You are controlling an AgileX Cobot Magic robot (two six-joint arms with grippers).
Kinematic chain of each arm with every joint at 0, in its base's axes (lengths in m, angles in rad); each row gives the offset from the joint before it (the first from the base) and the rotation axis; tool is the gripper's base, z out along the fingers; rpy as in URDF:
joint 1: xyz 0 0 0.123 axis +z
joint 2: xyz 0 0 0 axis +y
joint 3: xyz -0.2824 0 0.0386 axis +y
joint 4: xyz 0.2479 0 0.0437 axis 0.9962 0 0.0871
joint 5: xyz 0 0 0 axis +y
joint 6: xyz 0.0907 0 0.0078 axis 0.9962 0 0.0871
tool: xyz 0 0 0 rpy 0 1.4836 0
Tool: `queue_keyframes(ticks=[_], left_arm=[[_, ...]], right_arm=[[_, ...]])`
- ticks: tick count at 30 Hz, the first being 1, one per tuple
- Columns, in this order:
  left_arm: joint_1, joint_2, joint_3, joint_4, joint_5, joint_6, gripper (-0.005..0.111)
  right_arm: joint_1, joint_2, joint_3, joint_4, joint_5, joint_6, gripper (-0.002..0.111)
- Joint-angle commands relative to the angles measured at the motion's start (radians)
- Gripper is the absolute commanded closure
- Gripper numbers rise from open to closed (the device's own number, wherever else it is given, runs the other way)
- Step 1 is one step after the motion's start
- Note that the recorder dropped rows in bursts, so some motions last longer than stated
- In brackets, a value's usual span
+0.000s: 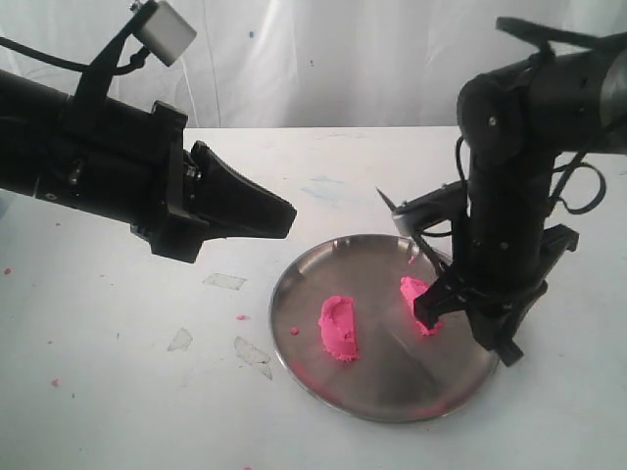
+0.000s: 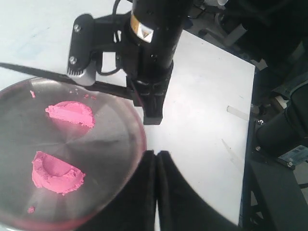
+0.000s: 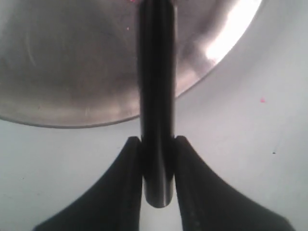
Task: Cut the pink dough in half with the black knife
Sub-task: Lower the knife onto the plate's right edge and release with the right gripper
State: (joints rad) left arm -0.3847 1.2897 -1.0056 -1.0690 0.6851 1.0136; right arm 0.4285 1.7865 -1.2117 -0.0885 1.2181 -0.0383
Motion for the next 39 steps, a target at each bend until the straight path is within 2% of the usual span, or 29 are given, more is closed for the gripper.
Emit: queue_keyframes(ticks=[1, 6, 16, 19, 22, 28, 33, 39], left_arm=[[0.000, -0.011, 0.005, -0.023, 0.014, 0.007, 0.107], [0.000, -0.011, 0.005, -0.023, 0.014, 0.007, 0.107], [0.000, -0.011, 0.005, -0.023, 0.014, 0.007, 0.107], [0.000, -0.011, 0.005, -0.023, 0.014, 0.007, 0.107], [0.000, -0.011, 0.005, -0.023, 0.014, 0.007, 0.107], [0.000, -0.011, 0.005, -0.023, 0.014, 0.007, 0.107], [0.000, -0.011, 0.005, -0.023, 0.014, 0.007, 0.107], [0.000, -0.011, 0.005, -0.023, 0.014, 0.007, 0.107]], right_arm=[[-0.009, 0.078, -0.003, -0.005, 0.003, 0.009, 0.108], [-0.081, 0.122, -0.042, 0.058, 0.003, 0.038, 0.108], [-0.083, 0.185, -0.044, 0.117, 0.003, -0.019, 0.107], [-0.083, 0.189, -0.044, 0.117, 0.003, -0.019, 0.101], [-0.083, 0.189, -0.044, 0.117, 0.003, -0.019, 0.089], [-0.083, 0.189, -0.044, 0.117, 0.003, -0.009, 0.079], [-0.083, 0.185, -0.046, 0.106, 0.003, -0.007, 0.077], [-0.083, 0.099, -0.079, -0.046, 0.003, 0.051, 0.077]])
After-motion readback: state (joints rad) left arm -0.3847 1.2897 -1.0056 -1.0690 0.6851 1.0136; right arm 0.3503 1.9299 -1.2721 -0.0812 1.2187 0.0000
